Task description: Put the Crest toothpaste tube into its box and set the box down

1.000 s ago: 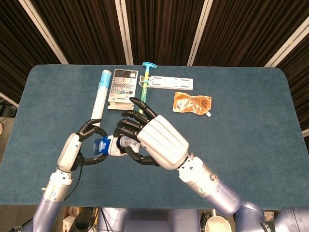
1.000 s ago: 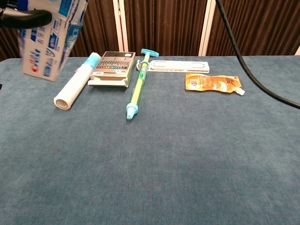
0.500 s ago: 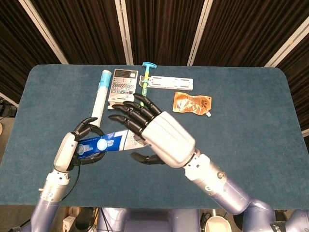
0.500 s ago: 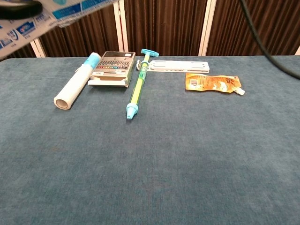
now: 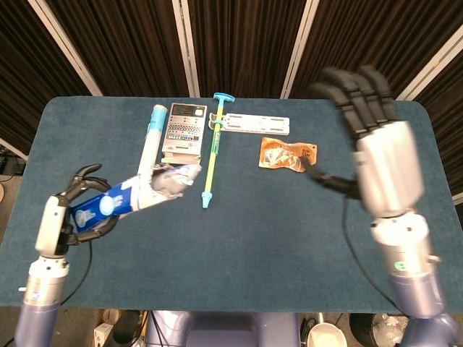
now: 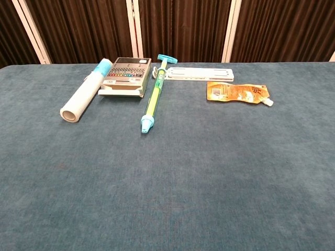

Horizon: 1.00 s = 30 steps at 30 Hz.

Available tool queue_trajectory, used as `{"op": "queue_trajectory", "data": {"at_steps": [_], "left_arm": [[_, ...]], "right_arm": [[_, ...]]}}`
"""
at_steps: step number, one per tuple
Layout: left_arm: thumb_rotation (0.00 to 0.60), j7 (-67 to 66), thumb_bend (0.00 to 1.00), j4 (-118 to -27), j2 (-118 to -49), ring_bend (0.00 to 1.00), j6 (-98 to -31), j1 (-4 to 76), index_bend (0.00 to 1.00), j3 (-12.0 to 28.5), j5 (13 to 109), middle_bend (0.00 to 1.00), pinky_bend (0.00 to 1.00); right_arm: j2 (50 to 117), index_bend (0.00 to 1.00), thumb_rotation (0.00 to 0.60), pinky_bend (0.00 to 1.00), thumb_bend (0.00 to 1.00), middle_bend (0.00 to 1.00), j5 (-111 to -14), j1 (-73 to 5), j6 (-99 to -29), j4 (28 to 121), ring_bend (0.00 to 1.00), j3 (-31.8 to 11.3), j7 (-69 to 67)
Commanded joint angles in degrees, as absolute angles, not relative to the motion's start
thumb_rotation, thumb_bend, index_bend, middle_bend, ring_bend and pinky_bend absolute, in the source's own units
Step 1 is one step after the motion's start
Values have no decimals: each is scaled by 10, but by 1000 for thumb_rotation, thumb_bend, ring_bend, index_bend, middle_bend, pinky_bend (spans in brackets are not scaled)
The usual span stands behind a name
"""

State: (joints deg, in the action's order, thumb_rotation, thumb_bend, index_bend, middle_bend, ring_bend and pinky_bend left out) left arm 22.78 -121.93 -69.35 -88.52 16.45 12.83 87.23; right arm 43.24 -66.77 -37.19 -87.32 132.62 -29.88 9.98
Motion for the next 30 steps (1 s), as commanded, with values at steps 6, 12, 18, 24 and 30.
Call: {"op": "queue_trajectory", "data": {"at_steps": [6,12,18,24,30], "left_arm": [[600,586,338,-1279,-571,166,-855,139,455,119,895,463,291],[600,788,339,-1237,-509,166,-830,150,438,103,959,447,290],[600,883,338,-1190,-498,158,-824,165,425,84,991,427,289],[600,915,339,-1158,-496,138,-821,181,389,68,1016,376,280],[600,901,338,-1161,-499,138,-817,191,381,58,1010,381,279]], "right_arm": [[405,158,600,0,222,123,-741,-256,-950,1270,111,-265,4],[396,180,600,0,221,123,-782,-216,-973,1258,111,-250,-32],[390,190,600,0,222,123,-811,-186,-984,1248,111,-236,-70],[382,201,600,0,222,123,-841,-149,-1010,1232,112,-221,-106],[366,211,600,0,222,123,-874,-110,-1032,1204,111,-201,-158]]}}
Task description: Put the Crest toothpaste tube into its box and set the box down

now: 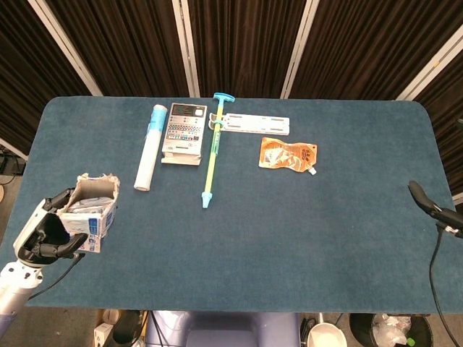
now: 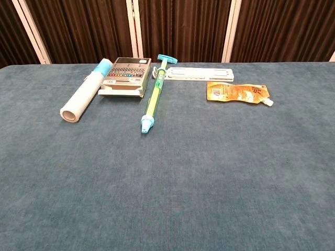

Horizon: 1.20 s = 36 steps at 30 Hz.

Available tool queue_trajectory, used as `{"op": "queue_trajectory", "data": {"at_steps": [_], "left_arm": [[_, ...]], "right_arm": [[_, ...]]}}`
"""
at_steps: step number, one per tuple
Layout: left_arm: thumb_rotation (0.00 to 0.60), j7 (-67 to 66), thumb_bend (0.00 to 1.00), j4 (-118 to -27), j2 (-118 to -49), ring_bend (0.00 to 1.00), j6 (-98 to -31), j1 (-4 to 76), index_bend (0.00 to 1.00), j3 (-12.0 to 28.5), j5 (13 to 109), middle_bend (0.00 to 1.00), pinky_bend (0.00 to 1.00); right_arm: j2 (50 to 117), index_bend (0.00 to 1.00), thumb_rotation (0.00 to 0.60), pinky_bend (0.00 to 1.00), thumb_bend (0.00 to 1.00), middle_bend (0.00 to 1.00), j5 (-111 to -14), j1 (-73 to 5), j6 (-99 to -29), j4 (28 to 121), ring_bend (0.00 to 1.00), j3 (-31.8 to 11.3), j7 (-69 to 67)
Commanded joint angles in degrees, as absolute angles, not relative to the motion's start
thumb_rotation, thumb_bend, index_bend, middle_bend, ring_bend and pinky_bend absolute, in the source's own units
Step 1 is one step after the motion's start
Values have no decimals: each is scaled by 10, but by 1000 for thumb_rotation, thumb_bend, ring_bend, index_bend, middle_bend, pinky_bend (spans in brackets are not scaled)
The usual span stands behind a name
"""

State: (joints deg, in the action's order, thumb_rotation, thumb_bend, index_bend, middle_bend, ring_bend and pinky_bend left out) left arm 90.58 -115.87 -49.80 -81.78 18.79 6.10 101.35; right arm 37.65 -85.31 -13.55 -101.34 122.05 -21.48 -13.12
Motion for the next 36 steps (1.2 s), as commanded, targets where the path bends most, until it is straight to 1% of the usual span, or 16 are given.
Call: {"op": "queue_trajectory", "data": {"at_steps": [1,2,4,6,7,8,9,13,18,24,27,31,36], "left_arm": [[600,900,338,-1162,-499,138,-817,192,388,57,1008,398,279],[600,897,338,-1164,-498,140,-816,193,399,56,1004,415,279],[600,878,339,-1169,-497,156,-814,193,456,55,994,474,284],[600,831,339,-1179,-496,176,-814,189,491,57,975,507,291],[600,784,343,-1188,-497,185,-815,185,503,59,962,517,295],[600,737,345,-1198,-500,190,-816,182,509,61,950,523,297],[600,685,350,-1209,-504,195,-819,178,516,64,936,528,299],[600,508,353,-1247,-531,195,-831,173,516,77,891,522,300],[600,389,353,-1263,-554,194,-824,177,503,80,877,506,300],[600,269,353,-1239,-588,195,-810,189,494,85,847,500,299],[600,215,353,-1215,-619,194,-799,197,493,83,834,497,300],[600,177,353,-1183,-666,193,-775,209,487,76,818,490,300],[600,147,353,-1147,-713,183,-748,223,484,73,797,487,299]], "right_arm": [[364,211,600,0,222,123,-883,-102,-1040,1200,111,-196,-168],[361,211,600,0,222,123,-889,-95,-1044,1196,111,-193,-177],[357,212,600,0,222,123,-896,-84,-1053,1189,111,-187,-193],[353,217,600,0,222,123,-903,-72,-1065,1179,111,-182,-212],[350,221,600,0,222,123,-912,-91,-1046,1187,111,-191,-212],[355,224,600,0,222,123,-891,-124,-1010,1206,111,-208,-182],[361,224,600,0,222,124,-870,-139,-995,1217,111,-218,-158],[374,224,600,0,222,123,-856,-151,-986,1231,112,-224,-127],[378,224,600,0,221,123,-864,-151,-982,1231,111,-223,-125],[380,224,600,0,221,124,-859,-153,-977,1233,111,-225,-116],[381,224,600,0,222,123,-857,-154,-977,1233,111,-228,-119],[386,224,600,0,222,123,-852,-163,-965,1238,111,-232,-105],[374,224,600,0,222,124,-878,-123,-997,1222,111,-212,-138]]}}
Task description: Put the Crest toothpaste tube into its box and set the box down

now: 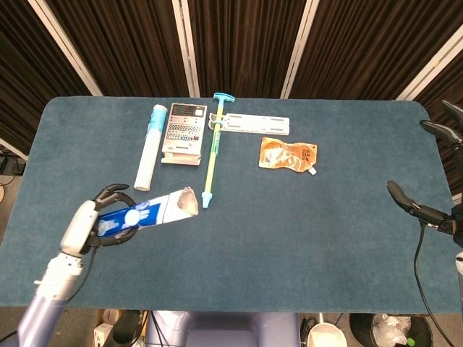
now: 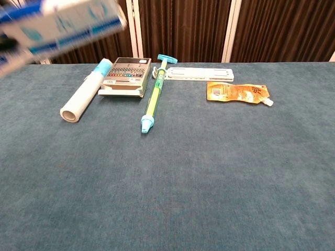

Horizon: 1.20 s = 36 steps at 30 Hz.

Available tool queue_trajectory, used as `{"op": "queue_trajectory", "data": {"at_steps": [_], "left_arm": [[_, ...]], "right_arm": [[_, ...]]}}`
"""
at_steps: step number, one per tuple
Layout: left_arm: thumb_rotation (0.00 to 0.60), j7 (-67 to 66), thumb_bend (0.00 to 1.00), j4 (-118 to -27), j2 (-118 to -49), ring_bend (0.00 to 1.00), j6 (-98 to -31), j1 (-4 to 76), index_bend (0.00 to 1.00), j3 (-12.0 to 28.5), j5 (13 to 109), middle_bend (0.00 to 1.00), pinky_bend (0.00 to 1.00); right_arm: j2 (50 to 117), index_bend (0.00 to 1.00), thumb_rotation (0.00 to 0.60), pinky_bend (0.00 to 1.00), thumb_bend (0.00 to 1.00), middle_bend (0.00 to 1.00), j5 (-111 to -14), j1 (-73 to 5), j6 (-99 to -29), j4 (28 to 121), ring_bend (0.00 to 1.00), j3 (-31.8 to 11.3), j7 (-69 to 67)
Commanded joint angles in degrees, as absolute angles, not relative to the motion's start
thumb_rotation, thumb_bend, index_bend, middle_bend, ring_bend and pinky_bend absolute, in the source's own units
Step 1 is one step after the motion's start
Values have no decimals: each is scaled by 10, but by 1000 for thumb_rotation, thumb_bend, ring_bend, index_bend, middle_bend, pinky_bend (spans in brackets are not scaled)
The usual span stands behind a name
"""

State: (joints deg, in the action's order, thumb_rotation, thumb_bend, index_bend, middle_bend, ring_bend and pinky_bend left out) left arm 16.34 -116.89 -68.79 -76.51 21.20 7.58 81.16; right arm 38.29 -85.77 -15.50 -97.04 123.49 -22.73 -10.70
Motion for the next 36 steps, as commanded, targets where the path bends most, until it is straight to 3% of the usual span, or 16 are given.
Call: {"op": "queue_trajectory", "data": {"at_steps": [1,19,36], "left_arm": [[600,142,353,-1141,-721,183,-744,225,483,73,794,487,299],[600,42,353,-1055,-840,183,-691,268,471,90,732,476,299],[600,-26,353,-950,-926,179,-649,322,462,131,665,463,299]], "right_arm": [[372,224,600,0,222,124,-883,-119,-998,1218,111,-210,-144],[384,224,600,0,222,124,-883,-113,-992,1181,111,-201,-177],[430,232,600,0,221,124,-879,-122,-975,1116,111,-190,-201]]}}
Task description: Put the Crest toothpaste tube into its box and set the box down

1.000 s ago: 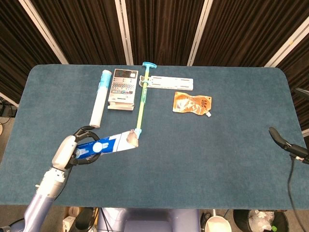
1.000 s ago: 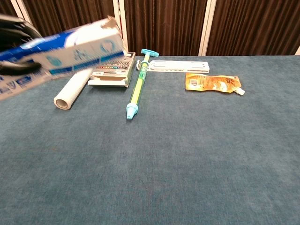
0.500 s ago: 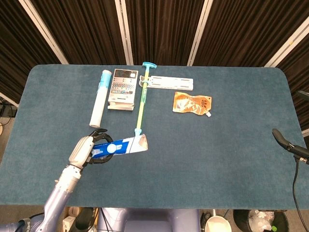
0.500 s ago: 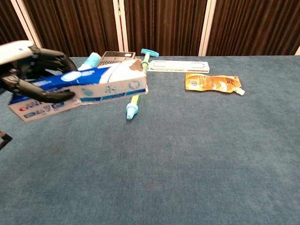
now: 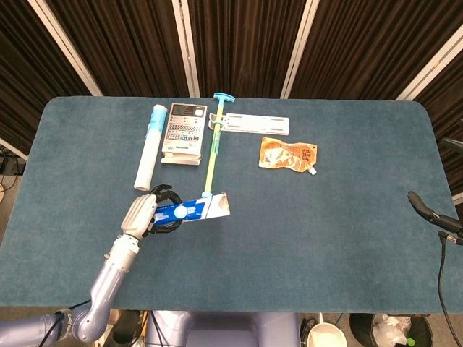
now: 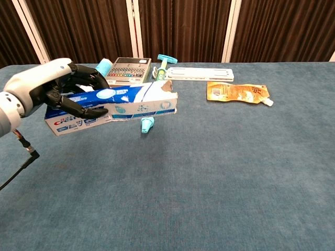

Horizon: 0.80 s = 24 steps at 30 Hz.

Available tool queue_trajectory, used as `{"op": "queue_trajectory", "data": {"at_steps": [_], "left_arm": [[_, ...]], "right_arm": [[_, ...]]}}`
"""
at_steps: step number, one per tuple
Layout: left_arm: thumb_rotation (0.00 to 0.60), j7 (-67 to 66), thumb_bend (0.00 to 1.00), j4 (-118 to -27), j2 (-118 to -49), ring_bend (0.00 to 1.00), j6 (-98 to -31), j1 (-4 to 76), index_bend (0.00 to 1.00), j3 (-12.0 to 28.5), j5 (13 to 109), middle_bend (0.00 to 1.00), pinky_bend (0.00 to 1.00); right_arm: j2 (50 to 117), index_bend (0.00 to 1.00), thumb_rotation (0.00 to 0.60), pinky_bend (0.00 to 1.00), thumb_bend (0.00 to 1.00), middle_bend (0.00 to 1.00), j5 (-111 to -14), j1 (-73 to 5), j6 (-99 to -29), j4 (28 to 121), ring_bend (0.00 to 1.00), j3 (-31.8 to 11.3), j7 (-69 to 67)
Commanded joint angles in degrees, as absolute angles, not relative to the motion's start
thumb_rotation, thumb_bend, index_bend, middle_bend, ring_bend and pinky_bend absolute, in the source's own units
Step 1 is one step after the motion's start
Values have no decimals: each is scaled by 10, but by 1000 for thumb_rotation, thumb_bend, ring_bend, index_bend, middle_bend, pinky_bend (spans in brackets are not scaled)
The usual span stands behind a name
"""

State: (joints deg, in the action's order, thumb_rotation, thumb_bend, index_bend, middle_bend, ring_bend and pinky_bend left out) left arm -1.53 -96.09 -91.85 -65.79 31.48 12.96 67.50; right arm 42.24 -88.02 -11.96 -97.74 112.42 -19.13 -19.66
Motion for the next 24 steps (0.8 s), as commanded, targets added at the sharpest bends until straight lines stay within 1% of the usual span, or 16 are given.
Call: {"op": "queue_trajectory", "data": {"at_steps": [1,11,22,23,24], "left_arm": [[600,-28,353,-947,-929,179,-648,322,461,131,661,462,299],[600,-32,353,-917,-961,176,-624,337,460,124,652,461,299],[600,-57,353,-887,-998,175,-607,359,454,132,634,452,299],[600,-58,353,-870,-1003,175,-598,370,454,147,624,452,299],[600,-58,353,-856,-1009,173,-585,379,454,154,615,452,299]], "right_arm": [[433,231,600,0,222,124,-880,-122,-974,1113,111,-189,-202],[457,231,600,0,221,124,-880,-126,-968,1083,111,-184,-213],[466,231,600,0,222,124,-881,-127,-964,1066,111,-182,-226],[467,231,600,0,222,124,-881,-127,-963,1064,111,-182,-227],[468,231,600,0,222,124,-882,-127,-963,1063,111,-182,-227]]}}
